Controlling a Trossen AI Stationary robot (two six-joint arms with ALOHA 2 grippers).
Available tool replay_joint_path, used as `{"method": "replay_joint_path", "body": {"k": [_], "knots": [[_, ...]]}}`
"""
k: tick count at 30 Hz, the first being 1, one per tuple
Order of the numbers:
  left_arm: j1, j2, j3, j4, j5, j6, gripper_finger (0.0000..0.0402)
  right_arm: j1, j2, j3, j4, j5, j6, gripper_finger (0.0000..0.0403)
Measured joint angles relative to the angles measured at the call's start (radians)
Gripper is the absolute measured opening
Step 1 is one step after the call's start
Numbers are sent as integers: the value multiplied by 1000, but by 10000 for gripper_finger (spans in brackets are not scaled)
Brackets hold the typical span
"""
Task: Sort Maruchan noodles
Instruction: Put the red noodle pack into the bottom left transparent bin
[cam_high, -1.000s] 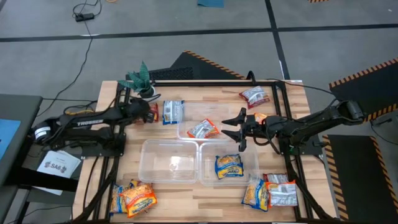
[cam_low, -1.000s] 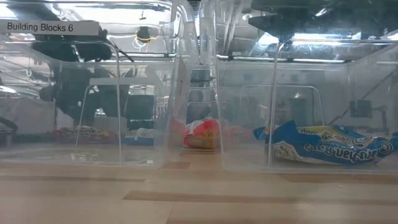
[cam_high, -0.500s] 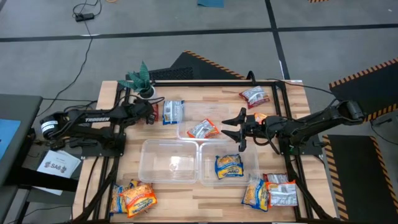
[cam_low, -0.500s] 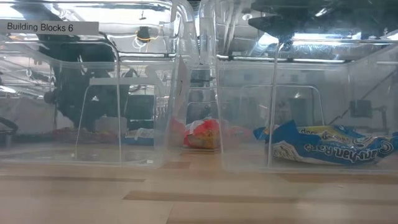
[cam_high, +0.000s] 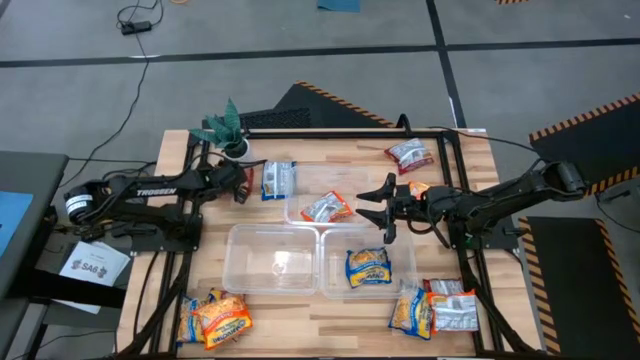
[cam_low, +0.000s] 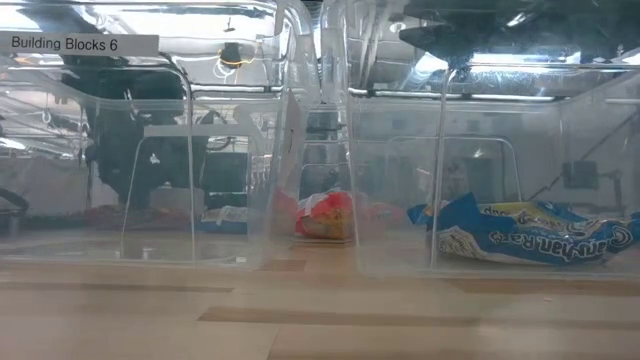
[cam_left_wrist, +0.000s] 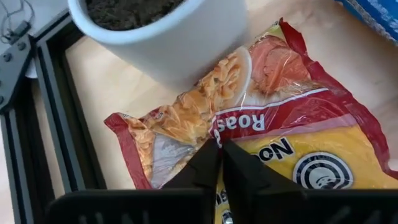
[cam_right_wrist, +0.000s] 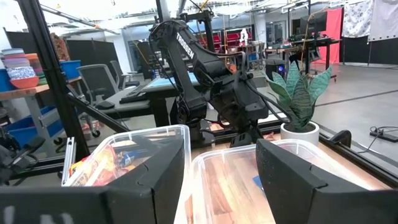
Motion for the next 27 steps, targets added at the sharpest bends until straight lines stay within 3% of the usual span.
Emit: {"method": "replay_joint_path", "body": {"k": [6, 21, 27], "knots": [[-34, -30, 59, -78, -19, -23, 0, 0, 0, 0, -5, 0, 1, 219], [-175, -347, 69, -99, -70, -75, 0, 0, 0, 0, -22, 0, 25, 219], [-200, -391, 63, -142, -69, -154, 0, 0, 0, 0, -22, 5, 28, 219]]}}
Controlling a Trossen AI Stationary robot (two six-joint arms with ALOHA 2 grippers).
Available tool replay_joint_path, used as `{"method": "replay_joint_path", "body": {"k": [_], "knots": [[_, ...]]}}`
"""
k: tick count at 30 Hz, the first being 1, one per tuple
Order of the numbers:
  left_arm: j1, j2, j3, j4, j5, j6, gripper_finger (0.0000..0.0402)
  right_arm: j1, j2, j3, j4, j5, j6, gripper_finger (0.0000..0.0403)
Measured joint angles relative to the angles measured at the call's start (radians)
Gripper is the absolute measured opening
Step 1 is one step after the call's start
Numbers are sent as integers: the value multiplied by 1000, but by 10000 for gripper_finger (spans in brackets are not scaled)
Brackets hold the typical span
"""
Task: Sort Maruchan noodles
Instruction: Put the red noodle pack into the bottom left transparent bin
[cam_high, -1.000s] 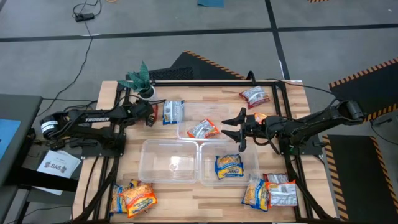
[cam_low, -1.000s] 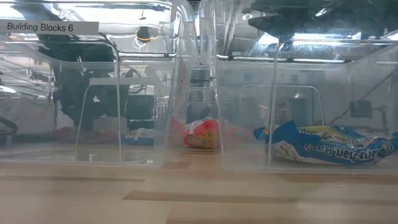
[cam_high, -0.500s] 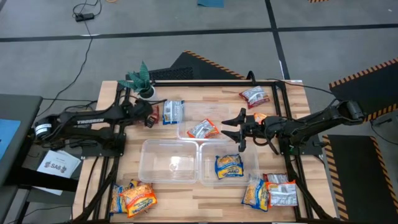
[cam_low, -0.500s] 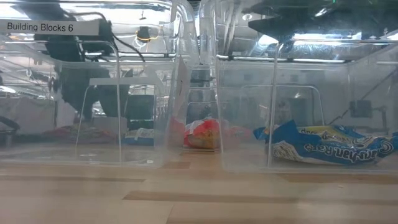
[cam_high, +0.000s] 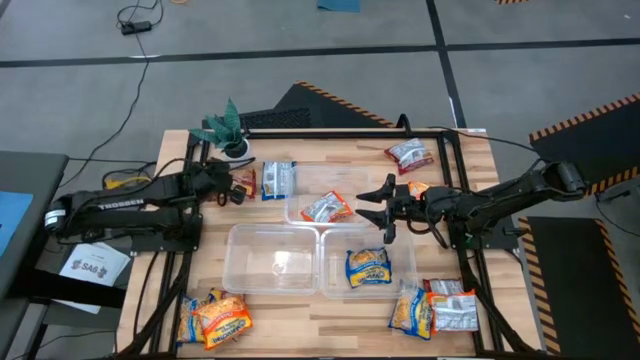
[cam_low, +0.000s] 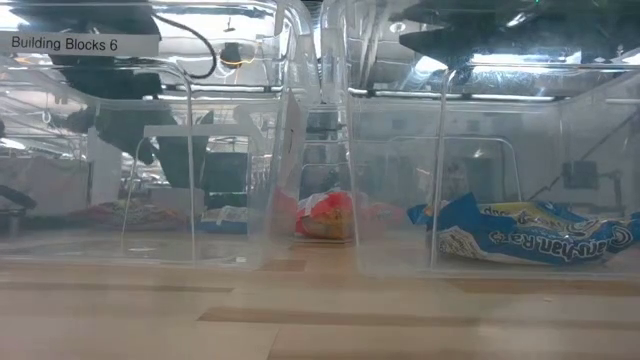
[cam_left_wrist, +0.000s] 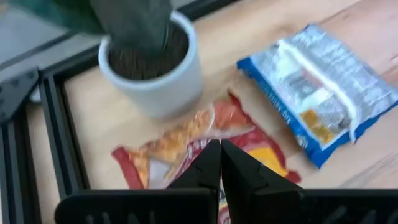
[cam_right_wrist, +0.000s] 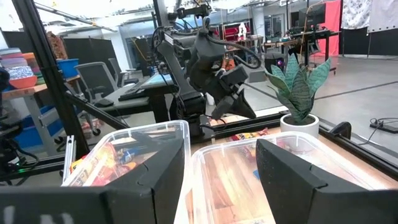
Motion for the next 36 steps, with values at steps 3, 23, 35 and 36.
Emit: {"method": "replay_joint_path", "body": {"k": [3, 23, 35, 36], "knots": [[1, 11, -21, -27, 5, -42, 2, 0, 0, 0, 0, 1, 0, 219], [49, 137, -30, -21, -9, -90, 206, 0, 0, 0, 0, 2, 0, 219], [102, 223, -30, -11, -1, -90, 268, 0, 0, 0, 0, 2, -1, 219], [104, 231, -30, -11, 0, -91, 268, 0, 0, 0, 0, 2, -1, 219]]}}
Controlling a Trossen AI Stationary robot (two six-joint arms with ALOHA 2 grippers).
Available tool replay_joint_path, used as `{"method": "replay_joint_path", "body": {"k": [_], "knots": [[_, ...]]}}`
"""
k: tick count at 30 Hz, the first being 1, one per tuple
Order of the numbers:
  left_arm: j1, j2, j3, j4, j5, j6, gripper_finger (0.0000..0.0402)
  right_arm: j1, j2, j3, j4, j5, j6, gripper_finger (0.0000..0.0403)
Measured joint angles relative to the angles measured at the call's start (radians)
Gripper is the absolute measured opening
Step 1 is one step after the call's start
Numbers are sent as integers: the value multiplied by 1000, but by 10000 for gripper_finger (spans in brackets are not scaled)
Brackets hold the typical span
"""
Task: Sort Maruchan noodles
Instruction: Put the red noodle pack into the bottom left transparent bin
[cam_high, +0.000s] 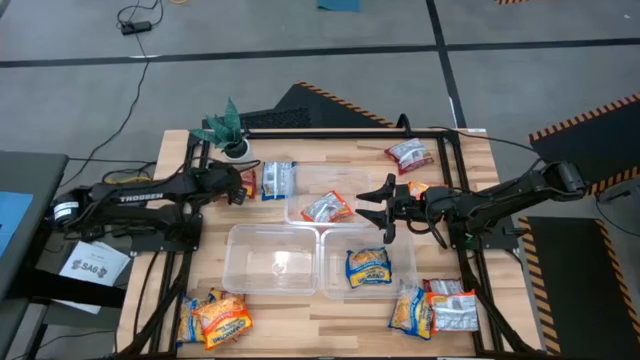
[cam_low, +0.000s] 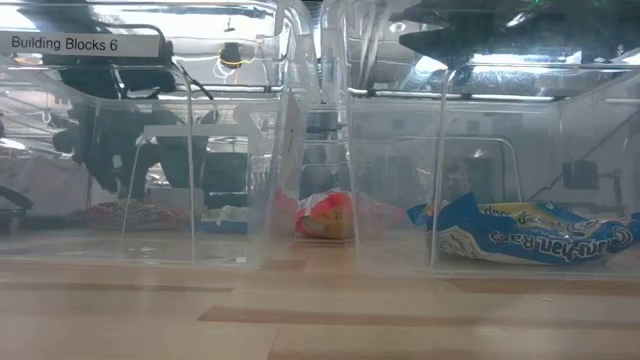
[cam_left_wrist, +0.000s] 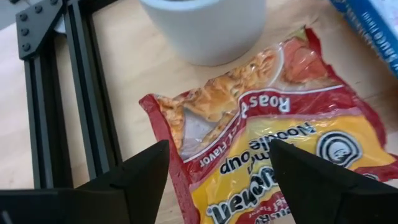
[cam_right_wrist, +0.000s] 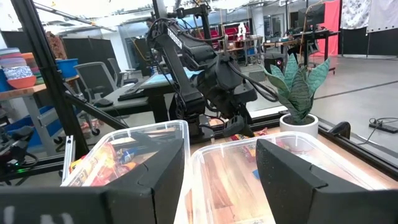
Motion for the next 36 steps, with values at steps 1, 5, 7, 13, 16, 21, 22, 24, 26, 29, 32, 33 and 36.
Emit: {"method": "replay_joint_path", "body": {"k": [1, 5, 7, 13, 16, 21, 22, 24, 26, 29, 32, 33, 36], "knots": [[2, 10, 0, 0, 0, -2, 268, 0, 0, 0, 0, 0, 0, 219], [6, 49, 0, 28, 12, -4, 267, 0, 0, 0, 0, 0, 0, 219], [6, 72, 0, 49, 27, -3, 267, 0, 0, 0, 0, 0, -1, 219], [22, 157, 3, 96, 59, 1, 267, 0, 0, 0, 0, 0, -1, 219], [37, 200, 3, 109, 79, 7, 267, 0, 0, 0, 0, 0, -1, 219], [45, 250, 8, 124, 95, 29, 267, 0, 0, 0, -1, 0, -1, 219], [45, 254, 8, 123, 95, 31, 266, 0, 0, 0, -1, 0, -1, 219], [45, 255, 8, 122, 101, 31, 259, 0, 0, 0, -1, 0, -1, 219], [45, 255, 8, 122, 108, 35, 243, 0, 0, 0, -1, 0, -1, 219], [44, 256, 7, 116, 120, 51, 196, 0, 0, 0, -1, 0, -1, 219], [43, 256, 7, 107, 135, 75, 126, 0, 0, 0, -1, 0, -1, 219], [43, 257, 6, 100, 134, 84, 100, 0, 0, 0, 0, 0, -1, 219], [43, 257, 6, 89, 122, 101, 24, 0, 0, 0, -1, 0, 0, 219]]}}
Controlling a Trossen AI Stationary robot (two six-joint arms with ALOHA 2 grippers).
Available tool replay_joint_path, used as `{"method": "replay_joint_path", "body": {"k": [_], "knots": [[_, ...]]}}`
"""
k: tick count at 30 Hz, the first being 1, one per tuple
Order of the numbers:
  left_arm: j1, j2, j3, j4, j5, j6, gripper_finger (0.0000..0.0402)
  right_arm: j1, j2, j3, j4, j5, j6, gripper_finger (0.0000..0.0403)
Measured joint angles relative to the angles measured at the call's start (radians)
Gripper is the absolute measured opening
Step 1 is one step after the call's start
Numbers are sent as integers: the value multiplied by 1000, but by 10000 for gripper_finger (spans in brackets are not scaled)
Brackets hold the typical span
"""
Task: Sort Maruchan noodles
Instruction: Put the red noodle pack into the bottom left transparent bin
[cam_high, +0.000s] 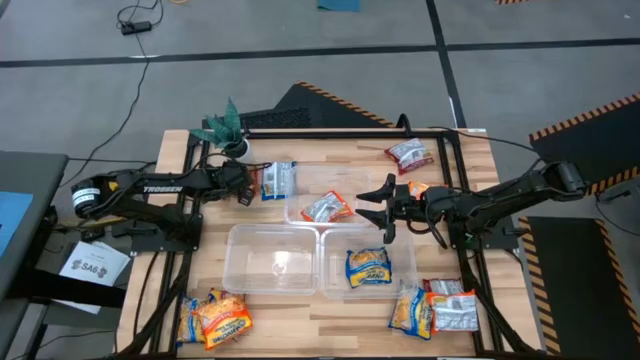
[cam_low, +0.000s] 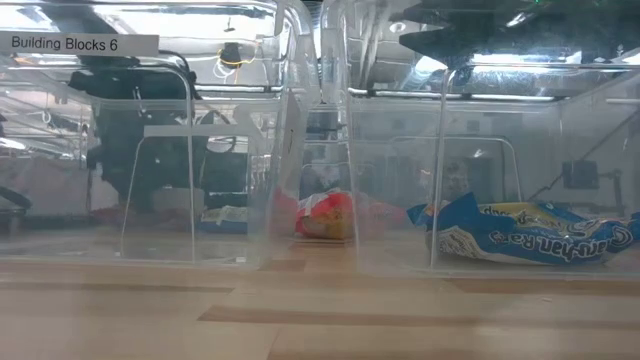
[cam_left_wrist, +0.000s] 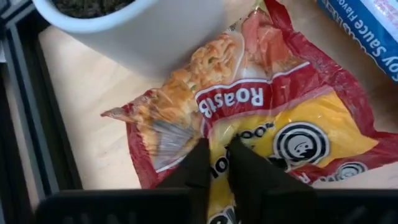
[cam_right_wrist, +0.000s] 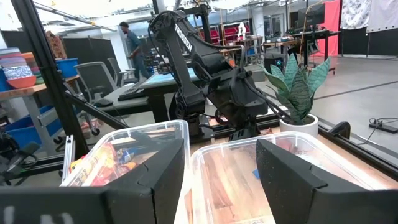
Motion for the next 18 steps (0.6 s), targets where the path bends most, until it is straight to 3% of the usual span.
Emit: {"method": "replay_joint_path", "body": {"k": [7, 18], "knots": [[-21, -66, 45, -113, 29, 1, 3, 0, 0, 0, 0, 0, 0, 219], [-161, -352, 65, -191, -87, -79, 0, 0, 0, 0, -22, 0, 0, 219]]}}
